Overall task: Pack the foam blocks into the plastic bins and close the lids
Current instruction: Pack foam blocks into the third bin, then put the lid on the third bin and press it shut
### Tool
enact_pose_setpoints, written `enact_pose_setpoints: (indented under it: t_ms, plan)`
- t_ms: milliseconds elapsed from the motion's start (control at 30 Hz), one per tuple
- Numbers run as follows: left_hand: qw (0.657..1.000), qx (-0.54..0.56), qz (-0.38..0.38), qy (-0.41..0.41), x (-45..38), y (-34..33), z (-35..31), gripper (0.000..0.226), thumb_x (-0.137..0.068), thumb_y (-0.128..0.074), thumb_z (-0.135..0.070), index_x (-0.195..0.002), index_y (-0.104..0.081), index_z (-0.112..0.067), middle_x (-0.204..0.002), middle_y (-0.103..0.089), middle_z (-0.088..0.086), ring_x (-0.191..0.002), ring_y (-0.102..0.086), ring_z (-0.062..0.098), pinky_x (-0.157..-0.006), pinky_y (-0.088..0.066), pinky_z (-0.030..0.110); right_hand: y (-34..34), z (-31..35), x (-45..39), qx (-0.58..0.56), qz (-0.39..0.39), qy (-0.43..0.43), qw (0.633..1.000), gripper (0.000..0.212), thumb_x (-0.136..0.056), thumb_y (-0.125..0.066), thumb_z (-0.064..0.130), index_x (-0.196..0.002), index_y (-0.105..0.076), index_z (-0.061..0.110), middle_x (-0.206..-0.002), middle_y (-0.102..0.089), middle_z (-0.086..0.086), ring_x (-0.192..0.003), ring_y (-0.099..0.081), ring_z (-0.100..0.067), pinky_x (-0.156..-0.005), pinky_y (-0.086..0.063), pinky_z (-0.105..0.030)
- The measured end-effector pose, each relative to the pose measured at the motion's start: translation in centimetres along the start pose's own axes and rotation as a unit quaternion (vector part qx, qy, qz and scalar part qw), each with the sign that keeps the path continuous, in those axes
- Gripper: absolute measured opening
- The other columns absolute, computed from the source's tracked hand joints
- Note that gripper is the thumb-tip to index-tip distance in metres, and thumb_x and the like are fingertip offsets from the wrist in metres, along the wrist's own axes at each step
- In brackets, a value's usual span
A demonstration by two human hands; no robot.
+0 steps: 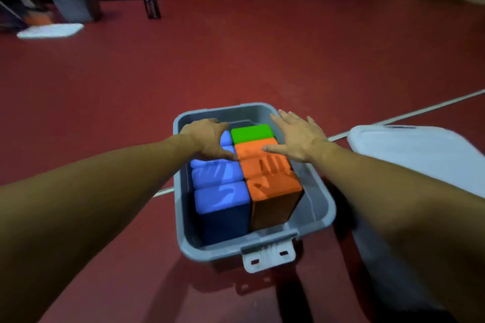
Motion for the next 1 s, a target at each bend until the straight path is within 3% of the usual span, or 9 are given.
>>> enact_pose_setpoints:
  t_ms: [133, 267, 367, 500, 667, 1000]
  plan:
    - [0.998, 0.051, -0.042, -0.013, 4.5, 6.9, -4.7, 0.094, -0.077, -0.064, -0.070, -0.148, -0.039, -0.014, -0.144, -0.049, 0.015, -0.131, -0.047, 0.032, -0.105, -0.041, 0.039, 8.1, -2.6, 7.2, -0.008, -0.053, -0.045, 0.998, 0.100, -0.079, -0.046, 0.080, -0.156, -0.008, 0.029, -0.165, -0.005, 0.003, -0.151, -0.010, -0.019, -0.119, -0.013, -0.053]
    - [0.994, 0.059, -0.076, -0.048, 9.0, 12.4, -11.3, 0.094, -0.076, -0.063, -0.071, -0.148, -0.037, -0.015, -0.147, -0.046, 0.014, -0.135, -0.044, 0.031, -0.109, -0.039, 0.039, 13.9, -5.4, 15.6, -0.009, -0.105, -0.081, 0.991, 0.096, -0.082, -0.044, 0.079, -0.156, -0.010, 0.028, -0.165, -0.006, 0.003, -0.151, -0.010, -0.019, -0.119, -0.014, -0.053]
    - [0.990, 0.065, -0.098, -0.075, 12.2, 15.8, -17.4, 0.105, -0.067, -0.056, -0.079, -0.150, -0.035, -0.018, -0.149, -0.045, 0.014, -0.136, -0.043, 0.030, -0.111, -0.038, 0.040, 16.6, -7.4, 22.4, -0.011, -0.133, -0.114, 0.984, 0.098, -0.080, -0.045, 0.080, -0.156, -0.009, 0.028, -0.165, -0.006, 0.002, -0.151, -0.011, -0.020, -0.119, -0.014, -0.053]
    - [0.979, 0.067, -0.129, -0.142, 16.1, 18.8, -26.6, 0.092, -0.078, -0.065, -0.068, -0.150, -0.035, -0.019, -0.151, -0.043, 0.011, -0.138, -0.040, 0.028, -0.112, -0.035, 0.037, 17.2, -10.7, 31.4, -0.027, -0.154, -0.173, 0.972, 0.100, -0.080, -0.047, 0.079, -0.156, -0.008, 0.028, -0.165, -0.005, 0.002, -0.151, -0.010, -0.021, -0.119, -0.014, -0.052]
    - [0.964, 0.052, -0.123, -0.232, 20.3, 17.7, -37.4, 0.101, -0.072, -0.060, -0.075, -0.152, -0.031, -0.020, -0.153, -0.040, 0.009, -0.140, -0.038, 0.028, -0.112, -0.035, 0.040, 12.4, -14.1, 42.5, -0.057, -0.143, -0.257, 0.954, 0.099, -0.082, -0.048, 0.076, -0.157, -0.005, 0.027, -0.165, -0.004, 0.001, -0.151, -0.008, -0.020, -0.120, -0.012, -0.052]
    - [0.935, 0.046, 0.022, -0.350, 30.6, 1.8, -51.4, 0.098, -0.080, -0.061, -0.068, -0.155, -0.024, -0.016, -0.155, -0.036, 0.010, -0.141, -0.034, 0.027, -0.114, -0.030, 0.035, -9.1, -13.8, 62.2, -0.205, -0.046, -0.419, 0.883, 0.106, -0.079, -0.057, 0.073, -0.157, -0.001, 0.028, -0.165, 0.000, 0.003, -0.151, -0.009, -0.023, -0.118, -0.015, -0.054]
Point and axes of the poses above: each hand's wrist, its own x-axis away from the middle knuckle, its own y-axis out of the back of the hand, z = x × y, the point moved 7 cm from there along -x, towards the middle knuckle
